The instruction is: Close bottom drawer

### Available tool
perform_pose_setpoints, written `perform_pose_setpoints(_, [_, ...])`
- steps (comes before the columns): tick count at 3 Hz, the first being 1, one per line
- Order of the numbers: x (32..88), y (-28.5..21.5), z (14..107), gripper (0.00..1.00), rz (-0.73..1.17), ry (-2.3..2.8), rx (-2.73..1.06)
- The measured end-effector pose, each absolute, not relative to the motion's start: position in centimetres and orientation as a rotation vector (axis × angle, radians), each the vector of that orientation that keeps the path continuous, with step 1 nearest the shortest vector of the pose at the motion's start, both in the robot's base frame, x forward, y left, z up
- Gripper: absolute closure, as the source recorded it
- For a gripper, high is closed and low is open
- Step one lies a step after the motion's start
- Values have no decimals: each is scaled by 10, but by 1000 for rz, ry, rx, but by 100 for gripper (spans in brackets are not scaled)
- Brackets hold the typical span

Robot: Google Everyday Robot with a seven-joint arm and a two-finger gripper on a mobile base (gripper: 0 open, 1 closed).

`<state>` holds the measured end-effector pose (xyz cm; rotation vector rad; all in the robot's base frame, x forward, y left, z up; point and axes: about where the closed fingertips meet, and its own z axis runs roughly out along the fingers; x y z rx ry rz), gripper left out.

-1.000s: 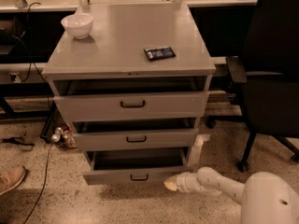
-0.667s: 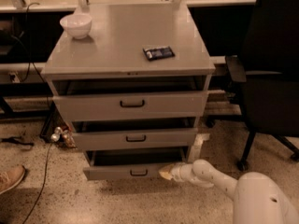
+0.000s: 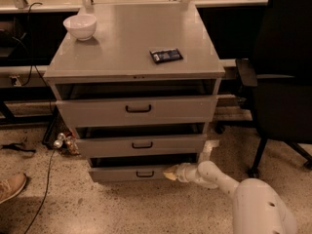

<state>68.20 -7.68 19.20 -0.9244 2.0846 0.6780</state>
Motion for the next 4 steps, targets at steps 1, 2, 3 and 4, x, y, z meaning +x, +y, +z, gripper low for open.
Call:
perform_pose_setpoints(1, [684, -77, 192, 100, 677, 2081, -925])
perform_pose_setpoints(2, [657, -79, 203, 100, 677, 2062, -1000])
perform_pose_setpoints(3, [596, -77, 207, 100, 766, 2074, -1092])
perform_pose_setpoints(4, [557, -90, 194, 100, 879, 2144, -1083])
